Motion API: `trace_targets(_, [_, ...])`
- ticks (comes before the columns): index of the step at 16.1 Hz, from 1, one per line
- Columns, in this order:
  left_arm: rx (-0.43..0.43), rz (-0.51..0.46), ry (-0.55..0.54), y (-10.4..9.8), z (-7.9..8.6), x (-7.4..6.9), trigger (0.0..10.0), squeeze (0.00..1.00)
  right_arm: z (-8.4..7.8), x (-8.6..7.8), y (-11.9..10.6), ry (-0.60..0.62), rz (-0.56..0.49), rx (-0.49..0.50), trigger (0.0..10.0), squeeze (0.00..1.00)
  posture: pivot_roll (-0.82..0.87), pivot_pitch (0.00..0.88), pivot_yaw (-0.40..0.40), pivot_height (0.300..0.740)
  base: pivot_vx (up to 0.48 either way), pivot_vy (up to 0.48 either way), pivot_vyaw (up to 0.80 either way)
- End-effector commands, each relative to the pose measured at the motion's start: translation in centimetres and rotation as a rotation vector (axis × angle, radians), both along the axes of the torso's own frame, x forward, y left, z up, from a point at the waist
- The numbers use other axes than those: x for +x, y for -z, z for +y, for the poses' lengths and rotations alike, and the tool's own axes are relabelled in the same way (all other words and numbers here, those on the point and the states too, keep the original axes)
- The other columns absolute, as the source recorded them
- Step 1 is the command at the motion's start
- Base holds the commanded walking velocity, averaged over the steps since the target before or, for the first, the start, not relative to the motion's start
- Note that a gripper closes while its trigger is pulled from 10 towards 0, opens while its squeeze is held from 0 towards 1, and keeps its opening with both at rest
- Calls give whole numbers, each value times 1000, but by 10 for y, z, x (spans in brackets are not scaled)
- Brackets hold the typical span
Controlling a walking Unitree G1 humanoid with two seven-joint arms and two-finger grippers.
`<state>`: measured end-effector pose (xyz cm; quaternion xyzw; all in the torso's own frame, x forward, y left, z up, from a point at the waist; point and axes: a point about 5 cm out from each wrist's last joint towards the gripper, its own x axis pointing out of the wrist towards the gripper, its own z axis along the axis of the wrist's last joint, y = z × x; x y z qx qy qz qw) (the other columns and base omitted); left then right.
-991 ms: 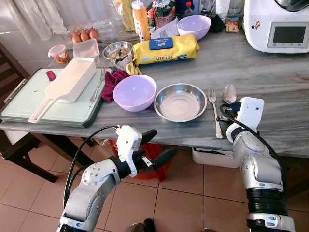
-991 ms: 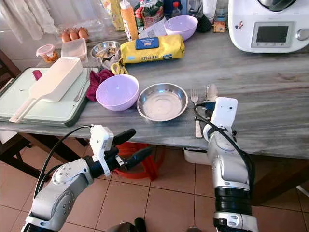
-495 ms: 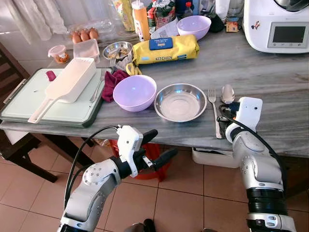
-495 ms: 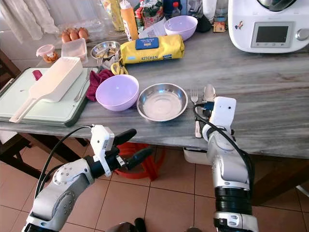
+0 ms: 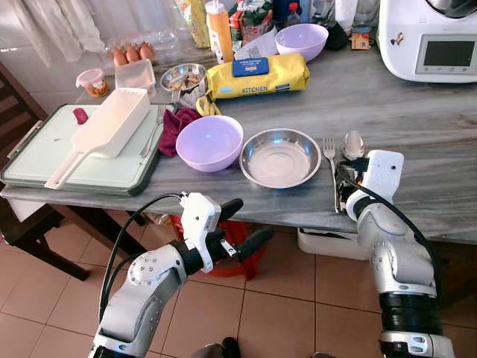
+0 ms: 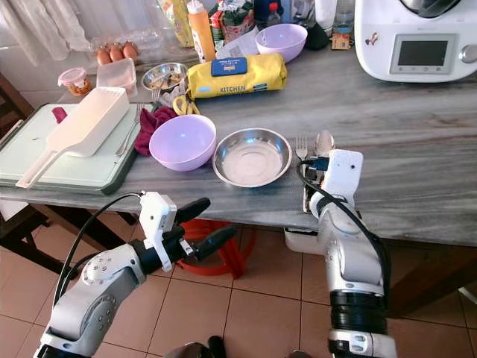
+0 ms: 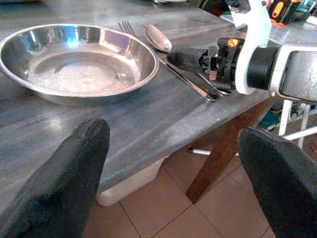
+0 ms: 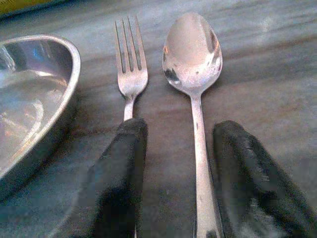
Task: Setting the table
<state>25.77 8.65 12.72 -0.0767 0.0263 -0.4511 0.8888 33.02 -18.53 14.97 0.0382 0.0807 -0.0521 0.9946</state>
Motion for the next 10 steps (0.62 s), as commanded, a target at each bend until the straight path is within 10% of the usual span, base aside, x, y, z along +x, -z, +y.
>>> trace_targets(1, [4,-12,11,-4,1,0,10000,0,7,-3,-14,-30,-66,-5,10000,1000,-99,142,161,740,0,0,0])
trace_targets(10, [-10,-44,-125,-9,1,17,10000,0,17,-24,-48,-31,-271,58,10000,1000,-106,113,150,740,0,0,0])
